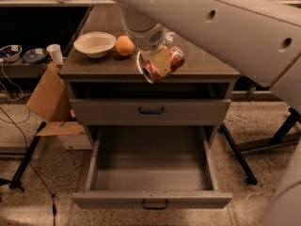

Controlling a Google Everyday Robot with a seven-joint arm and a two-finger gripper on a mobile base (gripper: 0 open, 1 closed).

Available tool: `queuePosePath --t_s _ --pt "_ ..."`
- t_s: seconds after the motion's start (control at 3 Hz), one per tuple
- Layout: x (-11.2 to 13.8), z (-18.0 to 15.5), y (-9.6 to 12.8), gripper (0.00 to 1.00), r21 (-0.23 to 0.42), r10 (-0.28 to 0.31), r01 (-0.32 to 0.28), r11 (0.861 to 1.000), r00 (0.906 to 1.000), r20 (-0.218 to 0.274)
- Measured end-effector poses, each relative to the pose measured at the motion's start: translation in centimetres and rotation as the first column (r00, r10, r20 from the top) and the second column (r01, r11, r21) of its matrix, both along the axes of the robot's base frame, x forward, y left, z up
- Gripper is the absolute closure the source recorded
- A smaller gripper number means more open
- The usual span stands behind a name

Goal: Pick coke can from middle drawer and place on counter

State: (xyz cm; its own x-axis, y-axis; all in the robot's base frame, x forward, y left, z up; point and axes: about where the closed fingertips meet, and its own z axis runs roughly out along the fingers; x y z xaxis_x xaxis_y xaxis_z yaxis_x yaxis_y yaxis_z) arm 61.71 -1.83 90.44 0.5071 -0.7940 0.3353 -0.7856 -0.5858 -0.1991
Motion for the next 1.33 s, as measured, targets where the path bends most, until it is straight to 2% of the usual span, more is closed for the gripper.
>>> queuePosePath --t_s 0.33,0.67,1.0,1.33 --pt "1.8 0.7 -1.1 1.0 0.03 -0.048 0.046 0.998 0.9972 0.058" --pt "4.5 0.2 -1.9 1.0 0.109 -0.109 0.095 0.989 0.9857 0.128" --pt "6.8 -1.0 -2.5 1.0 0.186 -0.178 0.143 0.972 0.9665 0.185" --pt "8.6 -2.0 -2.6 1.0 0.234 -0.228 0.176 0.956 0.9491 0.218"
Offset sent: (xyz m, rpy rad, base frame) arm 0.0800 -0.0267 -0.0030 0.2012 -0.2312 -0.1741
